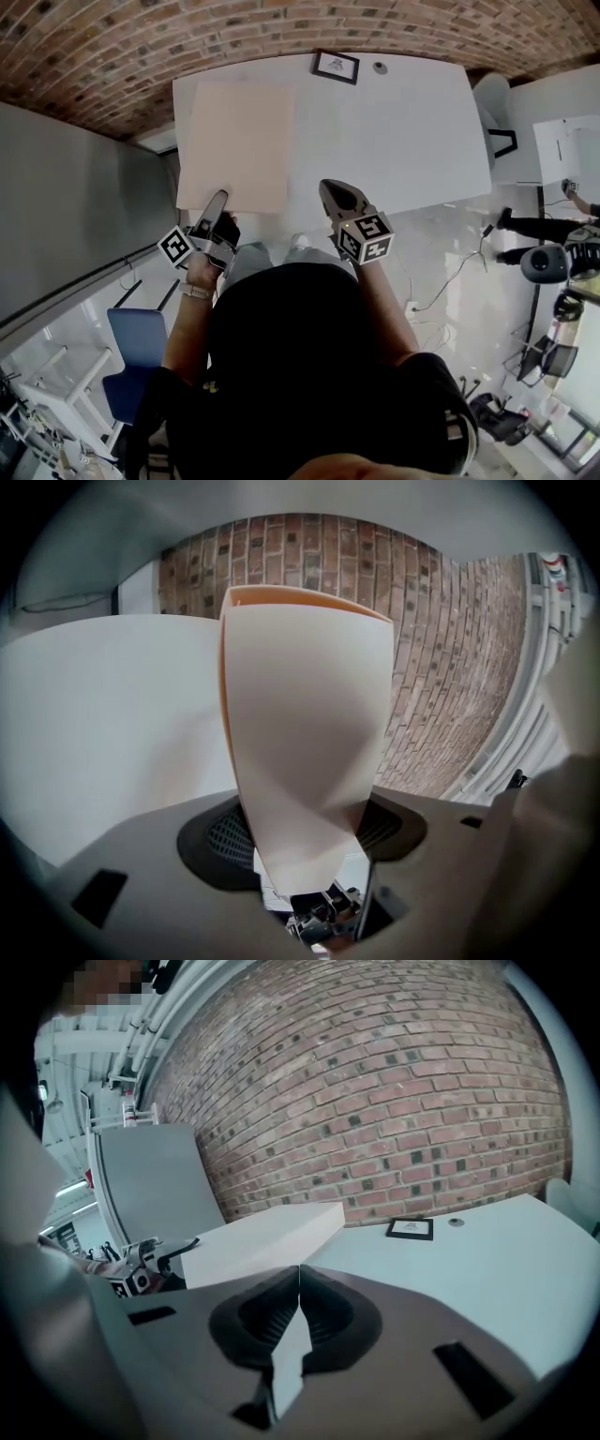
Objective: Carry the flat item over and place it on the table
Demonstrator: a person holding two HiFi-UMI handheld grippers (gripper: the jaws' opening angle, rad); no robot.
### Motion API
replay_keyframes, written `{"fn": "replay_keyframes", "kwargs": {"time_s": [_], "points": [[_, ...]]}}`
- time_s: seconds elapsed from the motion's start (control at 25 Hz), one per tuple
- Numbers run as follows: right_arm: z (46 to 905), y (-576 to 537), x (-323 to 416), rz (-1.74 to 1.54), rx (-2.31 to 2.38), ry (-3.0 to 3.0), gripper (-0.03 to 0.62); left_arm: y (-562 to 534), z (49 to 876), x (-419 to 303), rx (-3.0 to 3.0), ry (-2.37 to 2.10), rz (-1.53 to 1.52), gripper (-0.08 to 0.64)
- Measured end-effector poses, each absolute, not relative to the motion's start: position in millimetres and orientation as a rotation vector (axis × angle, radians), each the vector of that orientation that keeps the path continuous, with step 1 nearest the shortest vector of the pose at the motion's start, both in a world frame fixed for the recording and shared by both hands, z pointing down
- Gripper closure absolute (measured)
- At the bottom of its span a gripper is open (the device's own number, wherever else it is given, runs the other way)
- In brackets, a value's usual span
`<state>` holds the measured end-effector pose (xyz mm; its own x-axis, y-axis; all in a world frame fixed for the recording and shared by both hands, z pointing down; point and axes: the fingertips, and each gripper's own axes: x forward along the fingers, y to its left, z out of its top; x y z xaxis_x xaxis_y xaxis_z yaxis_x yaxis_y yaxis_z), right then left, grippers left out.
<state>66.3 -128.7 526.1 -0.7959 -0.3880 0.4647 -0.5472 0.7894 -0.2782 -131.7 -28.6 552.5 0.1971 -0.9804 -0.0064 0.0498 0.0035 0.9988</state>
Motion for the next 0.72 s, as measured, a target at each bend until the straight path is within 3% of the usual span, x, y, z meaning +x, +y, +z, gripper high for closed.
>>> {"fn": "replay_keyframes", "kwargs": {"time_s": [0.72], "points": [[526,-115,73,0.584,0.996,-2.445,0.581,-75,631,-143,1.167,-0.874,-0.860,0.272]]}}
